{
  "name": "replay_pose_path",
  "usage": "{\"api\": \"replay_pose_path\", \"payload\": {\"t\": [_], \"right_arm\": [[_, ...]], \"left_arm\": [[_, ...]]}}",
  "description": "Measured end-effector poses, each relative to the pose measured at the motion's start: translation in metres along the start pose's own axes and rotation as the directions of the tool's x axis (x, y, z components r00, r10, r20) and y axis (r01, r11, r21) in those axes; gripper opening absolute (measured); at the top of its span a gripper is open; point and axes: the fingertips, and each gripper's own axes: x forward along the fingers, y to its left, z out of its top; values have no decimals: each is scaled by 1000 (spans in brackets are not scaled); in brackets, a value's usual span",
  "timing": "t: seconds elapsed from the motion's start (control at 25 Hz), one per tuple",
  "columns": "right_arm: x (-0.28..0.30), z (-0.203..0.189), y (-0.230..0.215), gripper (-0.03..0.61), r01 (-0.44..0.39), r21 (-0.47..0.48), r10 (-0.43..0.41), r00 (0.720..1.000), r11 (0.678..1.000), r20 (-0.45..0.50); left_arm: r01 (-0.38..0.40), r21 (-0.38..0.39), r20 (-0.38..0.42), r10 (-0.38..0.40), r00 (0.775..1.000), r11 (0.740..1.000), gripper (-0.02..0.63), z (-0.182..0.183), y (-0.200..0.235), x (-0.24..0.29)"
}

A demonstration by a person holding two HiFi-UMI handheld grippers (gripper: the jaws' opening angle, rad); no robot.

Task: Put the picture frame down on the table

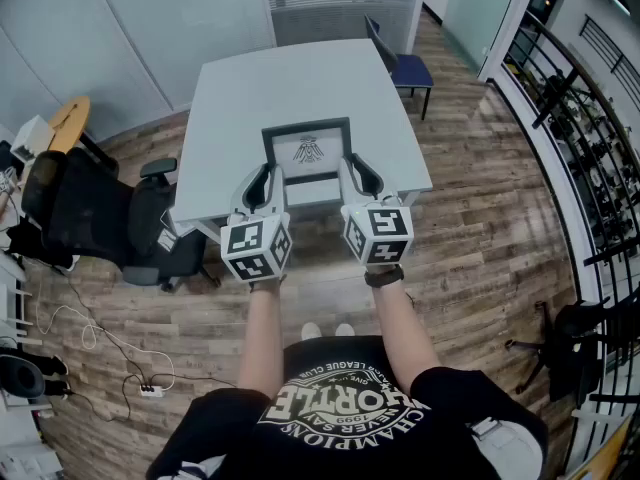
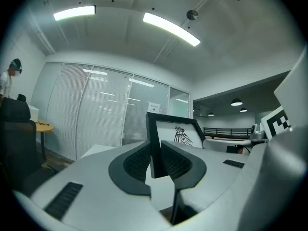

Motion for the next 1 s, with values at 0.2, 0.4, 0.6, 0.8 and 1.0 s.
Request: {"api": "replay_pose_path", "payload": {"t": [0.2, 0.4, 0.6, 0.8, 1.0], "right_arm": [[-4, -6, -2, 69, -14, 8, 14, 999, 1000, -31], [-13, -10, -18, 71, -3, 27, 5, 998, 1000, -56], [-27, -11, -38, 71, -1, 28, 2, 999, 1000, -52], [-29, -23, -50, 71, -24, 51, 29, 995, 998, -94], [-20, -20, -56, 74, -53, 69, 59, 994, 996, -93]], "left_arm": [[-4, -5, -11, 4, 1000, 1000, 69, -6, -3, -1], [11, -4, -23, -11, 1000, 1000, 69, -10, -20, 2], [17, -1, -24, -17, 1000, 1000, 69, -18, -44, 4], [5, 3, -29, -4, 1000, 1000, 71, -28, -54, 6], [-8, 3, -24, 8, 1000, 1000, 71, -22, -53, 16]]}}
